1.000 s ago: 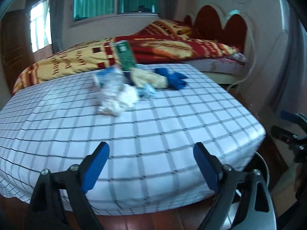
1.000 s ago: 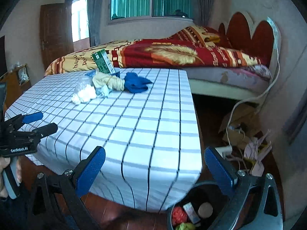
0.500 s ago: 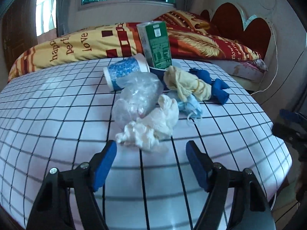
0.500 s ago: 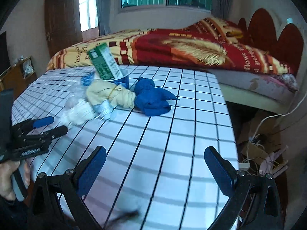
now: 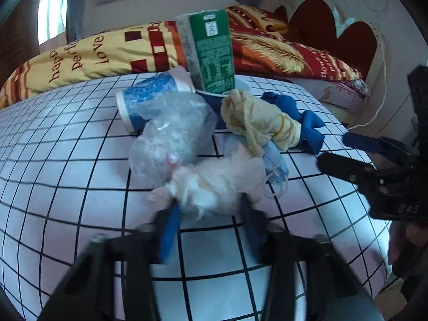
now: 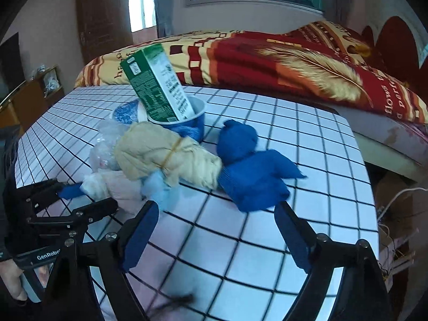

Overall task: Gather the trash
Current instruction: 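Grasp the blue cloth with right tool while left tool grasps white tissues, then carry blue cloth and tissues over the black bin with both tools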

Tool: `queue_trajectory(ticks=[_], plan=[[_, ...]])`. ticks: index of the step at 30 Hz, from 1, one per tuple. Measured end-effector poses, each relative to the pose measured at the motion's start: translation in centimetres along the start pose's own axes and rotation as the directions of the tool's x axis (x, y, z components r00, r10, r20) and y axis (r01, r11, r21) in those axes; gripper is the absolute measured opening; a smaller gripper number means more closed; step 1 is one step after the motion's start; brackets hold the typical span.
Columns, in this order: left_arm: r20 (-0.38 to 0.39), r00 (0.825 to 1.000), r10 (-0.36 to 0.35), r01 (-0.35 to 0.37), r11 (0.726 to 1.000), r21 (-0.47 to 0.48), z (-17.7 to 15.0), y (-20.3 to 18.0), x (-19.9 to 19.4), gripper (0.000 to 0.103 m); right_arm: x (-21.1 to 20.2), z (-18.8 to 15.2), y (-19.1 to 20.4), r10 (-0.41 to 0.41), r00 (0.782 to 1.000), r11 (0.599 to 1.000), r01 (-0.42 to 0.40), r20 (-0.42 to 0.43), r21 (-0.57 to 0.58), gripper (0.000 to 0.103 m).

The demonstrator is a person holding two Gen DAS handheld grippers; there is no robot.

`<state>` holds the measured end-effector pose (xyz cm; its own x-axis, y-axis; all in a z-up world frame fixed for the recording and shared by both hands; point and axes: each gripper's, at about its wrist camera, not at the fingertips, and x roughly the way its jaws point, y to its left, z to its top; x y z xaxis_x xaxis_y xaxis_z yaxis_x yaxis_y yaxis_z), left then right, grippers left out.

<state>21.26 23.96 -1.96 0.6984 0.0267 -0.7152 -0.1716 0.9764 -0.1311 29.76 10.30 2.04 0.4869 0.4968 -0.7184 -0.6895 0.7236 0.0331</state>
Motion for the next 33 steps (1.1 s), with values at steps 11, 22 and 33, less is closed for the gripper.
queue_trajectory(ticks=[11, 22, 33], plan=[[0.060, 0.998, 0.027, -0.024, 0.999, -0.043, -0.6, 2.6, -2.1, 0.021, 3.8, 1.1, -3.1, -0.048, 0.996, 0.996, 0.053, -0.071, 0.068, 0.075], [0.064, 0.998, -0.009, 0.009, 1.000, -0.008, -1.5, 0.5, -3.0, 0.021, 3.6, 1.1, -4.2, -0.033, 0.997, 0.997, 0.037, -0.067, 0.063, 0.012], [0.085, 0.996, -0.033, 0.031, 0.999, 0.022, -2.7, -1.9, -5.4, 0.020, -5.7, -3.8, -5.7, -0.060, 0.997, 0.993, 0.054, 0.054, 0.109, 0.011]])
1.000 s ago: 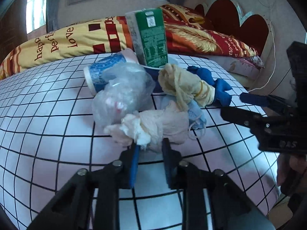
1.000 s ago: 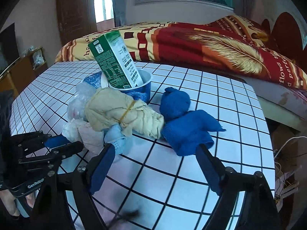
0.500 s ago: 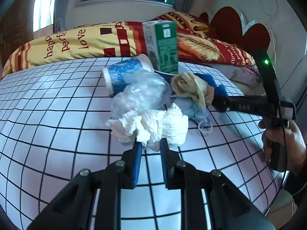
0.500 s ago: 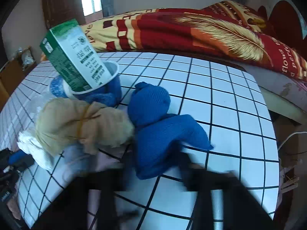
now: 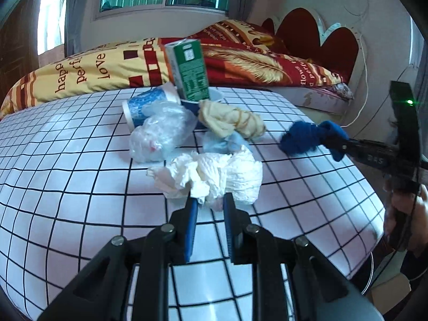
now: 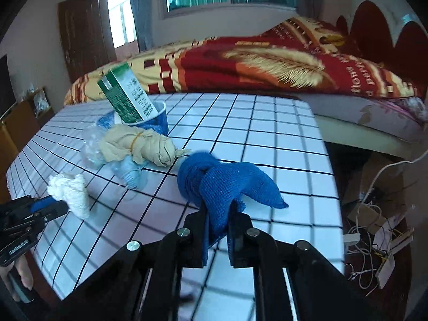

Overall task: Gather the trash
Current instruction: 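Carry blue cloth and tissues over the black bin with both tools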

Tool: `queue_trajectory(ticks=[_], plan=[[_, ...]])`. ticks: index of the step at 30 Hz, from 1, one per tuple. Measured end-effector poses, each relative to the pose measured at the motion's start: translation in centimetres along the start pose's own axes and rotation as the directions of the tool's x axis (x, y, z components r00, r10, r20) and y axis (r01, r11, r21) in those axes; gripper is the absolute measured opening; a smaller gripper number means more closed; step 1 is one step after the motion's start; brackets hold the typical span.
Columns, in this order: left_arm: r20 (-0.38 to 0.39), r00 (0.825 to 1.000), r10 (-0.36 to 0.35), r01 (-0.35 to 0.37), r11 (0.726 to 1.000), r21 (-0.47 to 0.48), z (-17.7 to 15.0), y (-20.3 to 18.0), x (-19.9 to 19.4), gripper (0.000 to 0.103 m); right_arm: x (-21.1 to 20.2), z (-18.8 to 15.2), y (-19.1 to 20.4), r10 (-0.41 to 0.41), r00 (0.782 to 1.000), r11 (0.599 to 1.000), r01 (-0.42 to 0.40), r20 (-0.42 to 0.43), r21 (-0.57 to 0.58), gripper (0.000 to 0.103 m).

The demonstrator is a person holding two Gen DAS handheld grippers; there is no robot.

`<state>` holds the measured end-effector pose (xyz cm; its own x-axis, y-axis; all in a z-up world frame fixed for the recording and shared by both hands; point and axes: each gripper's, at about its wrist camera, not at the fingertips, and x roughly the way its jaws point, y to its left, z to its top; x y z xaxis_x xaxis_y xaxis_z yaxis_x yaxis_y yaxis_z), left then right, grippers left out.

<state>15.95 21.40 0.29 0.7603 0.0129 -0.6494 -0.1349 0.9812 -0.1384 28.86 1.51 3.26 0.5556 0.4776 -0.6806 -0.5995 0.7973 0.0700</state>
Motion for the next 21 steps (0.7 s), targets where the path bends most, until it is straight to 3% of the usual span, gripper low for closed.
queue_trajectory(ticks=[13, 21], plan=[[0.011, 0.994, -0.108, 0.107, 0.991, 0.086, -1.9, -6.4, -3.0, 0.019, -12.5, -4.9, -1.2, -0.051, 0.993, 0.999, 0.050, 0.109, 0.009, 0.010], [-0.012, 0.984, -0.180, 0.180, 0.973, 0.145, -3.5, -11.5, -4.4, 0.019, -18.4, -9.7, -3.1, -0.116, 0.987, 0.993, 0.113, 0.107, 0.032, 0.010]])
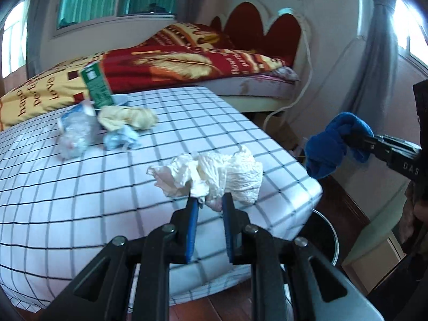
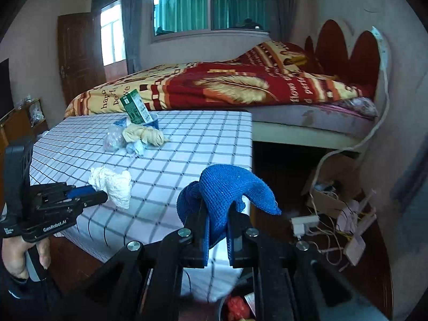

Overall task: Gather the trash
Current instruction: 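Carry blue cloth and tissues over the black bin with both tools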

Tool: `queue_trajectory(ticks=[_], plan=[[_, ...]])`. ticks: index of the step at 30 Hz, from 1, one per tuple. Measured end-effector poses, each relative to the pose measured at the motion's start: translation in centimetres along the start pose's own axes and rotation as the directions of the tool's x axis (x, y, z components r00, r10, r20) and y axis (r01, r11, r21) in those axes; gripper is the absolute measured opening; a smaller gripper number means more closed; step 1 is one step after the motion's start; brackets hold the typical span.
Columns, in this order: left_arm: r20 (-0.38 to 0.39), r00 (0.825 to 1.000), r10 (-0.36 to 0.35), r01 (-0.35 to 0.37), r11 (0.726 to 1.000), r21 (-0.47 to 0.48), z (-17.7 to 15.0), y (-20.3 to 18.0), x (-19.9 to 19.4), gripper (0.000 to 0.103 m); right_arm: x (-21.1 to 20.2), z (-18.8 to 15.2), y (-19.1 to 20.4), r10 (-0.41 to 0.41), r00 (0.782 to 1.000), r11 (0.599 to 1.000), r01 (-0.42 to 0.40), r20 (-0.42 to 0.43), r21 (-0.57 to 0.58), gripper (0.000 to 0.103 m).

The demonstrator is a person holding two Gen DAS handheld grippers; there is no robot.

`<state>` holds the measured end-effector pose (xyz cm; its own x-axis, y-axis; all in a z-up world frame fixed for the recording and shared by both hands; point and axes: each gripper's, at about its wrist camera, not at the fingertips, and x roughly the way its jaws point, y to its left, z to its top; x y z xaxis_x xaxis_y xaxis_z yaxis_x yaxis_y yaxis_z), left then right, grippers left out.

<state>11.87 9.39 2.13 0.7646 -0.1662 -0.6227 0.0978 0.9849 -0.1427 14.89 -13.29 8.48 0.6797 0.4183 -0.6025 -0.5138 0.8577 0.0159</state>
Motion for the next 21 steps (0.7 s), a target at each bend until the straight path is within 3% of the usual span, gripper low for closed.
queue_trajectory(ticks=[13, 21], plan=[[-0.059, 0.992, -0.107, 0.113, 0.988, 0.108, -1.7, -9.1, 1.1, 0.019, -4.8, -6.7, -5.9, -0.103, 0.993, 0.988, 0.108, -0.049, 0.106, 0.010], [-0.134, 0.976, -0.174, 0.196, 0.965, 0.176, -3.3, -15.0, 3.4, 0.019, -6.2, -10.4, -9.2, -0.139, 0.984, 0.976, 0.154, -0.109, 0.153, 0.010]])
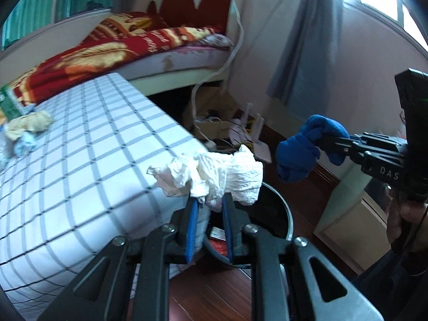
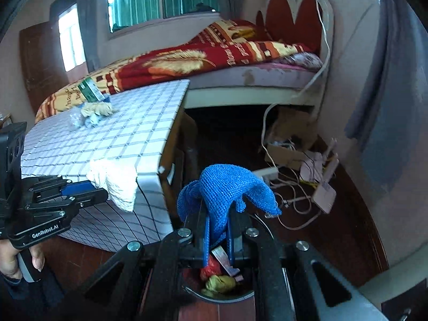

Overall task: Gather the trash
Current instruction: 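Carry blue cloth and tissues over the black bin with both tools, then open both tools to drop blue cloth and tissues into the bin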

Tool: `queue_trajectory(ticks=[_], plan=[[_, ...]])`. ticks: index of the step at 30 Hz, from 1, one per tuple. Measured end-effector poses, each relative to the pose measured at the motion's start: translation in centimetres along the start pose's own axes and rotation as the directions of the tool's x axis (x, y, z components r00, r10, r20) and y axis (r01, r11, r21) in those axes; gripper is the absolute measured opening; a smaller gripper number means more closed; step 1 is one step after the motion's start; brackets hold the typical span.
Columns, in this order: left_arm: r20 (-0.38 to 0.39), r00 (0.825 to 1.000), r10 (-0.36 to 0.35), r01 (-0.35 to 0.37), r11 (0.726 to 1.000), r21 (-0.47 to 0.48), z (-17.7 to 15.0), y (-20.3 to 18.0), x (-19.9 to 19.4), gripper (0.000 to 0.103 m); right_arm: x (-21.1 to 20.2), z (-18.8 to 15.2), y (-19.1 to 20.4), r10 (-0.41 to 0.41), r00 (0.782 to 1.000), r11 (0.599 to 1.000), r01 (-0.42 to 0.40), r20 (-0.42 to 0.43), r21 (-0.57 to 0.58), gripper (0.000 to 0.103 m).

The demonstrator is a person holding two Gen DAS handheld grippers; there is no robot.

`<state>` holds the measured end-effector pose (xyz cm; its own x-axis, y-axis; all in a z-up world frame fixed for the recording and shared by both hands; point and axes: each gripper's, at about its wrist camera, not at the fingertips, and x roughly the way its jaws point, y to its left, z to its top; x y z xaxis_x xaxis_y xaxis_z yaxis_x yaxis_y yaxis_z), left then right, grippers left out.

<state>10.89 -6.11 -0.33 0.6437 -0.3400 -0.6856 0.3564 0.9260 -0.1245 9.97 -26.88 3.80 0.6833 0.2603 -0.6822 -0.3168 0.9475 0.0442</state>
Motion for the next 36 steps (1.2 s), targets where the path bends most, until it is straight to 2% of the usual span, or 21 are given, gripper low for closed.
queue_trajectory(ticks=[9, 17, 24, 27, 28, 29, 30, 31, 34, 35, 36], plan=[[-0.111, 0.992, -0.052, 0.058, 0.997, 0.050, -1.5, -4.0, 4.9, 0.019, 2.1, -4.0, -3.0, 0.001, 0.994, 1.000, 0.002, -0.106, 0.021, 0.011], [-0.193, 0.979, -0.069, 0.075, 0.997, 0.028, -2.3, -4.0, 8.7, 0.019, 5.6, -5.8, -3.7, 0.027, 0.978, 1.000, -0.026, -0.207, 0.009, 0.011], [-0.236, 0.967, -0.100, 0.102, 0.995, -0.005, -3.1, -3.6, 11.2, 0.020, 9.4, -7.2, -3.4, 0.054, 0.955, 0.998, -0.057, -0.291, -0.001, 0.011], [-0.267, 0.958, -0.107, 0.105, 0.994, -0.024, -3.7, -3.6, 12.5, 0.028, 11.3, -8.0, -3.3, 0.066, 0.936, 0.997, -0.073, -0.346, -0.006, 0.013], [-0.277, 0.957, -0.083, 0.079, 0.997, -0.025, -3.9, -3.5, 12.8, 0.051, 11.9, -8.4, -3.4, 0.051, 0.929, 0.998, -0.060, -0.367, -0.013, 0.018], [-0.278, 0.958, -0.068, 0.061, 0.998, -0.032, -4.1, -3.4, 13.0, 0.076, 12.6, -9.0, -3.6, 0.013, 0.919, 0.999, -0.024, -0.394, -0.025, 0.046], [-0.272, 0.961, -0.058, 0.050, 0.998, -0.035, -4.3, -3.2, 12.8, 0.084, 13.1, -9.6, -3.9, -0.020, 0.910, 0.999, 0.007, -0.414, -0.033, 0.079], [-0.266, 0.963, -0.043, 0.034, 0.999, -0.035, -4.5, -3.1, 12.6, 0.088, 13.5, -10.1, -4.2, -0.053, 0.900, 0.998, 0.039, -0.433, -0.042, 0.084], [-0.267, 0.963, -0.026, 0.015, 0.999, -0.043, -4.9, -2.5, 12.0, 0.088, 13.5, -10.4, -5.4, -0.069, 0.893, 0.998, 0.064, -0.444, -0.024, 0.085], [-0.264, 0.964, -0.019, 0.008, 0.999, -0.045, -5.0, -2.3, 11.7, 0.090, 13.3, -10.4, -5.7, -0.069, 0.894, 0.997, 0.070, -0.442, -0.013, 0.089], [-0.257, 0.966, -0.012, 0.001, 0.999, -0.045, -5.0, -2.1, 11.5, 0.093, 13.0, -10.2, -6.0, -0.068, 0.897, 0.997, 0.074, -0.436, -0.002, 0.100]])
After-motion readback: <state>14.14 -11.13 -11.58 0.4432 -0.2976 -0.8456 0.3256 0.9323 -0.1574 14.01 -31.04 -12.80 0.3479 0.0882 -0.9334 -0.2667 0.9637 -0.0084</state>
